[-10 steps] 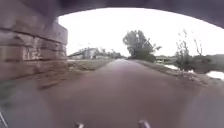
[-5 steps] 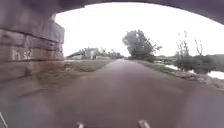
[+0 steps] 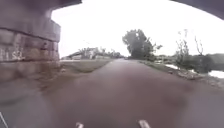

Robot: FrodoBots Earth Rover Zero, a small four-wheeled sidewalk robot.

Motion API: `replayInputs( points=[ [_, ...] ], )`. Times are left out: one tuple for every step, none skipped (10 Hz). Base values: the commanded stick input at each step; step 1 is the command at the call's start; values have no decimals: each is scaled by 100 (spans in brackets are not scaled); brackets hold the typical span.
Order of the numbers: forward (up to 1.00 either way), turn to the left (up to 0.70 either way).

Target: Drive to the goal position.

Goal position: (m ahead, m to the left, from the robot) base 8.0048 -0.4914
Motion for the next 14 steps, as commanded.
replayInputs(
  points=[
    [100,0],
    [100,0],
    [100,0],
    [100,0],
    [100,0],
    [100,0],
    [100,0],
    [100,0],
    [100,0],
    [100,0],
    [100,0],
    [100,0],
    [100,0],
    [100,0]
  ],
)
